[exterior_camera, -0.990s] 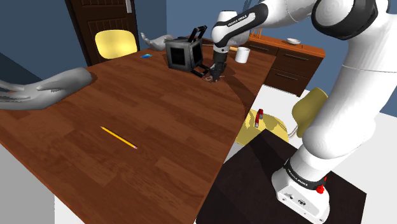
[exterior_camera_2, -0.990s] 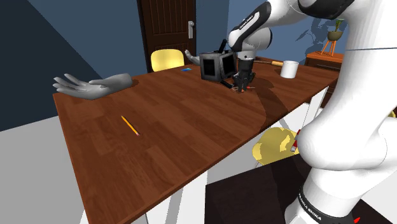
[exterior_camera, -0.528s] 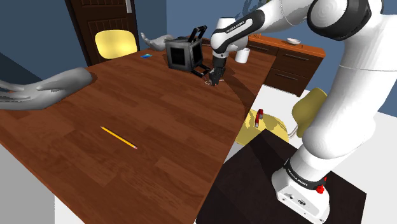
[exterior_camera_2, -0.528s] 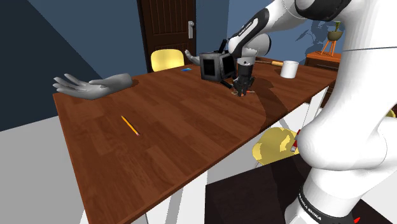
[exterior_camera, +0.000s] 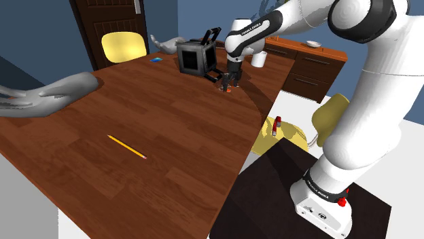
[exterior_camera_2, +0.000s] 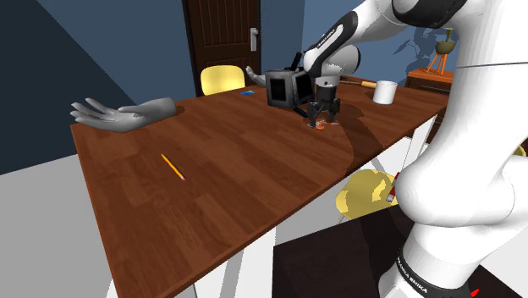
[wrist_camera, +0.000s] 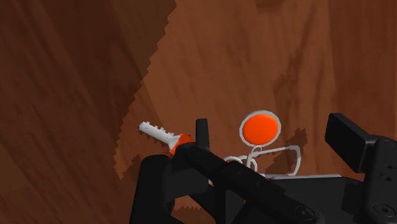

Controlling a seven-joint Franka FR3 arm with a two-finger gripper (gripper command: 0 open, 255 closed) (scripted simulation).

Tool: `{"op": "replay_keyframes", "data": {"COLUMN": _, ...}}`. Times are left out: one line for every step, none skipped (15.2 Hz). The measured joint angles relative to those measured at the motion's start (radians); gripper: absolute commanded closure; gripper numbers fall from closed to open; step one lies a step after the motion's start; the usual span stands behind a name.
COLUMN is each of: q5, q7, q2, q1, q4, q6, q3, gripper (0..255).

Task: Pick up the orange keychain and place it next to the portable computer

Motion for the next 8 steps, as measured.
{"op": "replay_keyframes", "data": {"q5": 0.000, "q7": 0.000, "q2": 0.000, "q1": 0.000, "q4": 0.000, "q6": 0.000, "q3": 0.000, "gripper": 0}}
{"op": "replay_keyframes", "data": {"q5": 0.000, "q7": 0.000, "q2": 0.000, "q1": 0.000, "q4": 0.000, "q6": 0.000, "q3": 0.000, "gripper": 0}}
{"op": "replay_keyframes", "data": {"q5": 0.001, "q7": -0.002, "q2": -0.012, "q1": -0.001, "q4": 0.002, "q6": -0.015, "q3": 0.000, "gripper": 0}}
{"op": "replay_keyframes", "data": {"q5": 0.002, "q7": -0.001, "q2": -0.017, "q1": 0.000, "q4": 0.023, "q6": -0.039, "q3": 0.001, "gripper": 0}}
{"op": "replay_keyframes", "data": {"q5": 0.003, "q7": -0.002, "q2": -0.032, "q1": 0.000, "q4": 0.033, "q6": -0.064, "q3": 0.001, "gripper": 0}}
{"op": "replay_keyframes", "data": {"q5": 0.004, "q7": -0.002, "q2": -0.043, "q1": 0.000, "q4": 0.046, "q6": -0.087, "q3": 0.002, "gripper": 0}}
{"op": "replay_keyframes", "data": {"q5": 0.005, "q7": -0.002, "q2": -0.053, "q1": 0.000, "q4": 0.048, "q6": -0.099, "q3": 0.002, "gripper": 0}}
{"op": "replay_keyframes", "data": {"q5": 0.005, "q7": -0.003, "q2": -0.055, "q1": 0.000, "q4": 0.052, "q6": -0.106, "q3": 0.002, "gripper": 0}}
